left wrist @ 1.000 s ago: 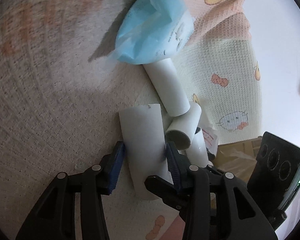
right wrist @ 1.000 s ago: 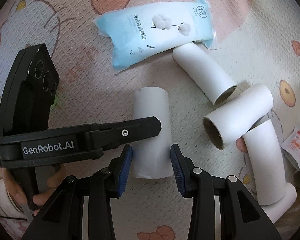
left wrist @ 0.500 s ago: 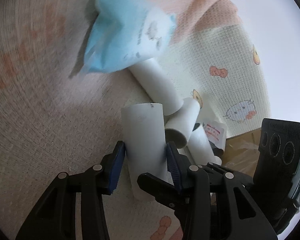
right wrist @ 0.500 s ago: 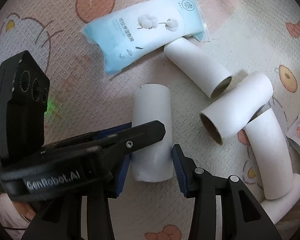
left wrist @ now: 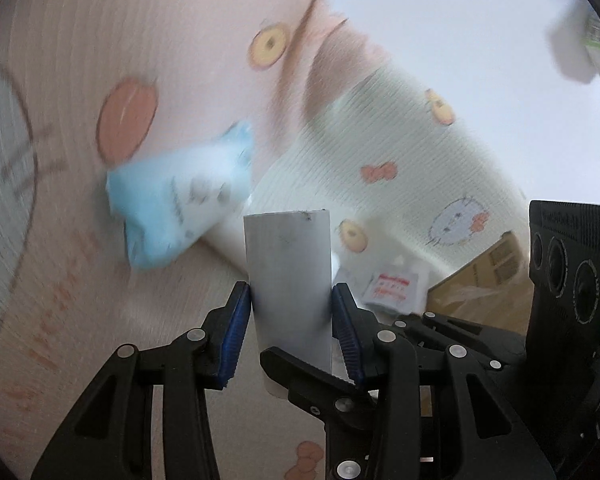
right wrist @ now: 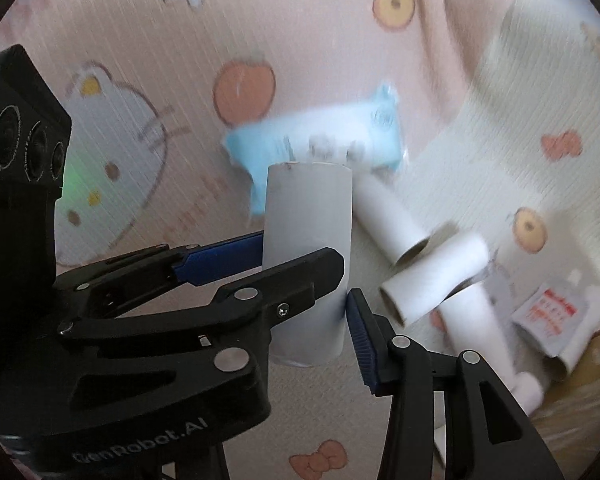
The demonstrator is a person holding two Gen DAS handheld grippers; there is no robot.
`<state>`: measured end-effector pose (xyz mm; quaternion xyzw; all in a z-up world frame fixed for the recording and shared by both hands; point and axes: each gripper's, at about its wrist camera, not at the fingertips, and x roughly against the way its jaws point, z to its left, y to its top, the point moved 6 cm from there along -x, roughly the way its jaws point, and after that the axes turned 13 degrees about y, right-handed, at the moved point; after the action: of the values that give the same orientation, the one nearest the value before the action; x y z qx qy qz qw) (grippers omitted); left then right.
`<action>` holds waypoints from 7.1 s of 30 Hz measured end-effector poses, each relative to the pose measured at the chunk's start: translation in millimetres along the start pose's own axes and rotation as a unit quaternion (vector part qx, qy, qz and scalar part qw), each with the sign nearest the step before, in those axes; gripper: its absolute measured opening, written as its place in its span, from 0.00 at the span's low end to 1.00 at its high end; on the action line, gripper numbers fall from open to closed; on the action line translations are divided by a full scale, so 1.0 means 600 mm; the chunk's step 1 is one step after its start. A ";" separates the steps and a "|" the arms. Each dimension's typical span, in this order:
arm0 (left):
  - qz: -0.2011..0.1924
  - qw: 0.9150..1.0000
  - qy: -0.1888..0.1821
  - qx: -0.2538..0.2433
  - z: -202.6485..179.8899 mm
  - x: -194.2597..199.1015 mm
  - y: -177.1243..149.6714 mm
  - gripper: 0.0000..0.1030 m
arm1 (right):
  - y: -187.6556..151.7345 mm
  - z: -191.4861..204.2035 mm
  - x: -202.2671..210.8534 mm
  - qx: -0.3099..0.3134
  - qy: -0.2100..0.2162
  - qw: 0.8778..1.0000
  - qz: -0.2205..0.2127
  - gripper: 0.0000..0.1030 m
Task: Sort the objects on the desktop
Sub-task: 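Lift the tube with the left gripper and carry it to the box, then lower the tube into the box beside the rolls and open the left gripper, then raise the open left tool out of the box, then move the open left tool back over the paper tubes on the blanket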
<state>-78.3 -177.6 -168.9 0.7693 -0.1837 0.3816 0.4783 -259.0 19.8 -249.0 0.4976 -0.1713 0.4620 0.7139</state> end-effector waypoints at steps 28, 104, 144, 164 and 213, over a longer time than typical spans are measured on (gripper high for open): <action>-0.101 0.984 -0.014 -0.144 -0.228 0.160 0.084 0.44 | 0.051 0.054 0.300 0.004 -0.033 0.984 -0.173 0.40; 0.240 0.863 0.089 -0.436 -0.606 -0.125 -0.139 0.44 | -0.237 -0.281 0.452 -0.270 -0.085 0.956 -0.076 0.42; 0.121 0.934 -0.037 -0.335 -0.518 -0.015 -0.062 0.13 | -0.230 -0.223 0.396 -0.175 -0.146 0.973 0.045 0.38; 0.014 0.963 0.001 -0.270 -0.369 0.054 0.019 0.13 | -0.223 -0.250 0.326 -0.159 -0.241 0.943 0.169 0.39; 0.130 0.991 0.003 -0.010 -0.007 -0.095 0.036 0.48 | 0.030 -0.020 0.115 -0.116 -0.138 0.984 0.003 0.39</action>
<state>-130.6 -189.0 -198.3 0.7332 -0.2842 0.4410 0.4326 -240.7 65.4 -195.8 0.4695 -0.3225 0.3681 0.7349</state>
